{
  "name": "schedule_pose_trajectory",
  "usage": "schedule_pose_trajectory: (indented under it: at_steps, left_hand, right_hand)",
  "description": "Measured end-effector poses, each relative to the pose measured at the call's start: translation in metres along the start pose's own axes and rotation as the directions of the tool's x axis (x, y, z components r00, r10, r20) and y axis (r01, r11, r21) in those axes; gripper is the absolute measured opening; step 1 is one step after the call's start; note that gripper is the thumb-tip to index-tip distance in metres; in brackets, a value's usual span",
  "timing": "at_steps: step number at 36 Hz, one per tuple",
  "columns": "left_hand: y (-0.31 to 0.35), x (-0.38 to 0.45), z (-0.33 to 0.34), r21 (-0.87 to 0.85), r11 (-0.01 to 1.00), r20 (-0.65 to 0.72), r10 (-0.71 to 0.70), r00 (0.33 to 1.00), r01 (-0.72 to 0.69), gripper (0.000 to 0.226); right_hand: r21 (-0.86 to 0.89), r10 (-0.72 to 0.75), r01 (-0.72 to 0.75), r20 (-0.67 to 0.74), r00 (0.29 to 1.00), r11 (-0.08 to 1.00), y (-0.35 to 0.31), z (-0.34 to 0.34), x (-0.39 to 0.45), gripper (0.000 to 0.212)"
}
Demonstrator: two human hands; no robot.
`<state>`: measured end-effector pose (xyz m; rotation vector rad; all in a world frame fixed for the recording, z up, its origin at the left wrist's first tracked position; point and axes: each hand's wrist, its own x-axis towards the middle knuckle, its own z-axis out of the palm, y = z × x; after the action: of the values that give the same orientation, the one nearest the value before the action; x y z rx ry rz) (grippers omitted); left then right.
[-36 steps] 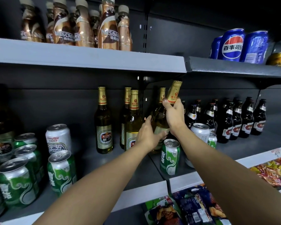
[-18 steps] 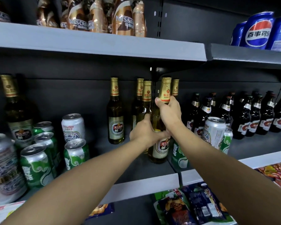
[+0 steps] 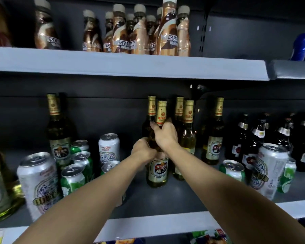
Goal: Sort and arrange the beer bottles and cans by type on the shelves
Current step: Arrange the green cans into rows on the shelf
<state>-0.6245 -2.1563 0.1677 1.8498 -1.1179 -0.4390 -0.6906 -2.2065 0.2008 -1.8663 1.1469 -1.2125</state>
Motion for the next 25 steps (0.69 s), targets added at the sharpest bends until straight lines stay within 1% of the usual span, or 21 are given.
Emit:
schedule_pose_trajectory:
  at_steps: [4,9,13,16,17,18,19,20,21,22,23,24,25]
  left_hand:
    - [-0.003,0.011,-0.007,-0.034,0.999,0.041,-0.009,0.999,0.010,0.043]
    - [-0.010,0.018,-0.010,-0.091,0.996,0.090,0.014,0.996,-0.006,0.052]
    - [-0.013,0.019,-0.013,-0.095,0.995,0.116,0.029,0.993,-0.018,0.046]
    - [-0.011,0.014,-0.015,-0.040,0.998,0.109,0.052,0.993,-0.047,0.043]
    - [-0.009,0.012,-0.016,0.001,0.999,0.098,0.052,0.994,-0.053,0.042]
    - [-0.007,0.010,-0.019,0.050,0.997,0.076,0.061,0.995,-0.065,0.042]
    - [-0.006,0.009,-0.023,0.107,0.991,0.046,0.072,0.996,-0.077,0.043]
    - [-0.004,0.008,-0.029,0.171,0.982,0.012,0.085,0.996,-0.086,0.044]
    - [-0.001,0.005,-0.036,0.235,0.968,-0.027,0.092,0.995,-0.083,0.041]
    - [0.003,0.002,-0.045,0.297,0.952,-0.069,0.100,0.993,-0.075,0.036]
    - [0.006,-0.001,-0.055,0.352,0.935,-0.119,0.102,0.988,-0.054,0.031]
    - [0.007,-0.003,-0.065,0.394,0.919,-0.179,0.104,0.978,-0.025,0.029]
    - [0.007,-0.003,-0.074,0.428,0.904,-0.244,0.106,0.964,0.010,0.029]
  right_hand:
    - [-0.063,0.006,-0.006,0.001,1.000,0.998,-0.004,0.005,0.005,0.049]
    - [-0.174,-0.009,0.011,0.011,1.000,0.985,-0.003,0.008,0.010,0.053]
    - [-0.236,-0.040,0.047,0.032,0.999,0.971,0.000,0.010,0.012,0.055]
    - [-0.229,-0.055,0.060,0.028,0.998,0.972,0.001,0.014,0.009,0.054]
    - [-0.218,-0.060,0.059,0.004,0.998,0.974,0.000,0.015,0.007,0.055]
    - [-0.212,-0.091,0.076,-0.061,0.994,0.974,0.000,0.017,0.003,0.055]
    - [-0.219,-0.161,0.123,-0.166,0.973,0.968,-0.002,0.018,-0.003,0.054]
    - [-0.233,-0.279,0.215,-0.289,0.916,0.948,-0.005,0.018,-0.011,0.048]
    - [-0.258,-0.418,0.339,-0.384,0.823,0.905,-0.010,0.020,-0.019,0.040]
    - [-0.266,-0.531,0.460,-0.440,0.724,0.847,-0.014,0.023,-0.028,0.033]
    - [-0.239,-0.600,0.557,-0.441,0.668,0.795,-0.017,0.026,-0.037,0.029]
    - [-0.178,-0.640,0.627,-0.388,0.663,0.758,-0.019,0.031,-0.046,0.027]
    - [-0.104,-0.664,0.669,-0.305,0.683,0.736,-0.018,0.037,-0.055,0.027]
